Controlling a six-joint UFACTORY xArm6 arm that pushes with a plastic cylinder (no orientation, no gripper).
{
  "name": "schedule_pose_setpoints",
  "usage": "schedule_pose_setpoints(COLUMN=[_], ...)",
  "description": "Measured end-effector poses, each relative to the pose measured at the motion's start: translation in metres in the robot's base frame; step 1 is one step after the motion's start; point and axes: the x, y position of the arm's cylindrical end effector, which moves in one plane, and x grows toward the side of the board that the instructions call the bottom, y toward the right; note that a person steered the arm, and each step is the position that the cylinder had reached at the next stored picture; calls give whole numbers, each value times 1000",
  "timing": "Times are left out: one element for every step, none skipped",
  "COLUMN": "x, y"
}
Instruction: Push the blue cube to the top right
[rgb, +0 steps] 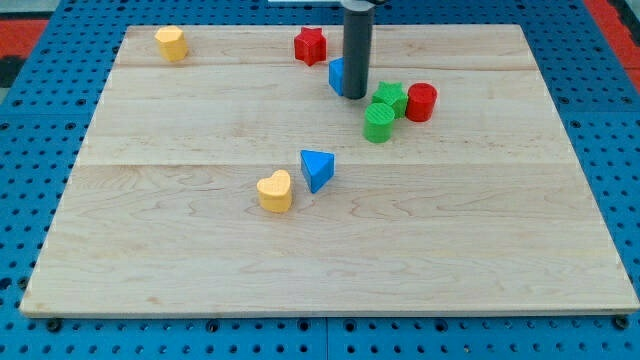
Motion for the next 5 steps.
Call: schedule_pose_setpoints(x=[-1, -21, -43, -38, -50], y=[-50, -34, 13, -8, -18])
